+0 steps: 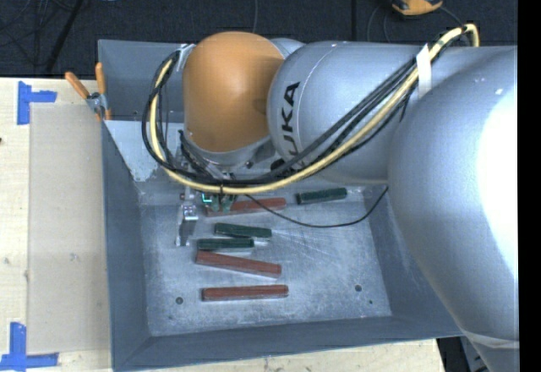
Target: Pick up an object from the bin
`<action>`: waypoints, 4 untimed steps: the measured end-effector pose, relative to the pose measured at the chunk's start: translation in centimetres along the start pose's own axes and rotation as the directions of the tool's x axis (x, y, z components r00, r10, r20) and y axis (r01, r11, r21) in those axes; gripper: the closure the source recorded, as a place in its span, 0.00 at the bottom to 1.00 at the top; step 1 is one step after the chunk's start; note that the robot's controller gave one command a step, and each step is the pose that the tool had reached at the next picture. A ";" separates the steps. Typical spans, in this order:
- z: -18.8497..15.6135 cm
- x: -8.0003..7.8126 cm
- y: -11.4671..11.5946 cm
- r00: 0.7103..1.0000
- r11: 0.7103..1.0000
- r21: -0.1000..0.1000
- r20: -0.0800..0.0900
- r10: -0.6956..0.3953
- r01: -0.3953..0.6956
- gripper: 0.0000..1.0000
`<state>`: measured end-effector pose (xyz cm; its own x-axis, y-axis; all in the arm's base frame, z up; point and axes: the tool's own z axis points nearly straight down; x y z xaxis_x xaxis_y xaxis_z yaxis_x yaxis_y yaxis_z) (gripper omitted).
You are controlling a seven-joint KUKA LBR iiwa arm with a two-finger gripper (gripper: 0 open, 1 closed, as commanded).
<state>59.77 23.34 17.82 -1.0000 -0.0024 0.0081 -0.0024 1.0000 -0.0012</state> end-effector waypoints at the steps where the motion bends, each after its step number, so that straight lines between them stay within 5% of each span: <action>1: -0.2 0.0 0.0 1.000 1.000 0.000 0.002 0.001 -0.001 0.00; 2: 0.9 1.1 -0.5 0.999 0.999 -0.001 0.008 -0.032 0.032 0.00; 3: 6.5 0.8 -4.2 0.997 0.997 -0.002 0.011 -0.078 0.078 0.00; 4: 10.3 -0.3 -5.8 0.986 0.986 -0.003 0.017 -0.164 0.164 1.00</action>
Offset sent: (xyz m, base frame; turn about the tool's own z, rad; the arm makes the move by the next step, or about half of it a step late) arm -0.0230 -0.0107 -0.0219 -0.0593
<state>59.98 17.57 7.50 -0.9860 -0.1666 -0.0087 -0.1666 0.9860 0.0034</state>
